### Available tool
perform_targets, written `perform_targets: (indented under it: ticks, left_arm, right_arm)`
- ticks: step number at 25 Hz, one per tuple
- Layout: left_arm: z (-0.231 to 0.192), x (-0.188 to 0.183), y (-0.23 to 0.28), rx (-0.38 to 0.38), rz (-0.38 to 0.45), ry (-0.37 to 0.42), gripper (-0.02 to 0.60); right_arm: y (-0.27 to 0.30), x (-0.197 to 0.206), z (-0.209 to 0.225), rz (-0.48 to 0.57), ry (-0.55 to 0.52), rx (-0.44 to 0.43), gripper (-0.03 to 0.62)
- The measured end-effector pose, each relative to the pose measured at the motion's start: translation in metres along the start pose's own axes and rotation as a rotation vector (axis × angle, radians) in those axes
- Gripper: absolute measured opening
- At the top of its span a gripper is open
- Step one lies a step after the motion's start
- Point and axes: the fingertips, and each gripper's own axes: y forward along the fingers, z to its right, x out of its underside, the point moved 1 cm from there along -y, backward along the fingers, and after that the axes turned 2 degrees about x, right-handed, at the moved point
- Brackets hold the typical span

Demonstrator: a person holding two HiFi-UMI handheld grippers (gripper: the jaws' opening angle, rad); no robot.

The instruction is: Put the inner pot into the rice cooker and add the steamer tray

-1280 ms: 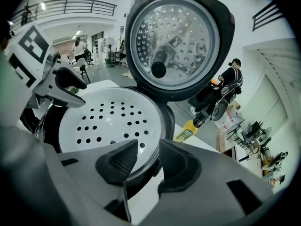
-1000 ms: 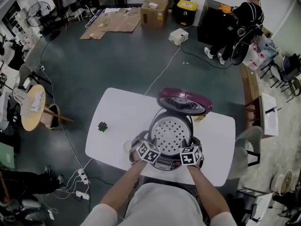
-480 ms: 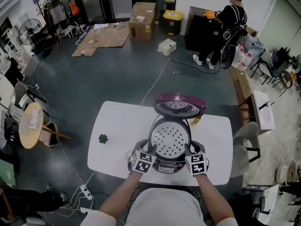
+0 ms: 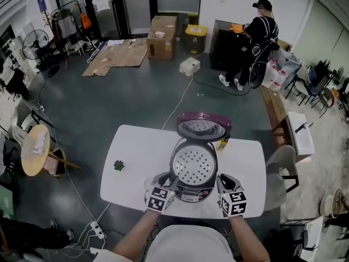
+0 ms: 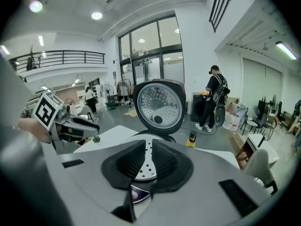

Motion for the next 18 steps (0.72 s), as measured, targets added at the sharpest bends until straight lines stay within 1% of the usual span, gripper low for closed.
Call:
perform_targets:
  ticks: [3,5,8,10,13,18]
  left_arm:
    - [0.018,-0.002,-0.021,0.007,0.051,-0.026,0.102]
    - [0.030,-0.005,-0.034,0.000,0.085,-0.054,0.078]
    - [0.045,-0.003,-0.053,-0.031,0.110,-0.074,0.057]
    - [0.054,0.000,-0.066,-0.051,0.116,-0.085,0.018]
    - [0.071,0.003,-0.079,-0.066,0.126,-0.093,0.014]
    - [0.110,0.004,-0.101,-0.080,0.149,-0.085,0.014]
  right_arm:
    - [-0.029,-0.004,-0.002,0.043,0.000,-0.024,0.036]
    - [-0.045,-0.005,-0.002,0.064,0.004,-0.041,0.028]
    - [-0.067,-0.002,-0.006,0.090,0.013,-0.074,0.014]
    - [-0.081,-0.002,-0.012,0.104,0.011,-0.104,0.012]
    - [-0.101,-0.001,-0.016,0.125,-0.001,-0.139,0.012]
    - [-0.141,0.003,-0.012,0.159,-0.020,-0.167,0.012]
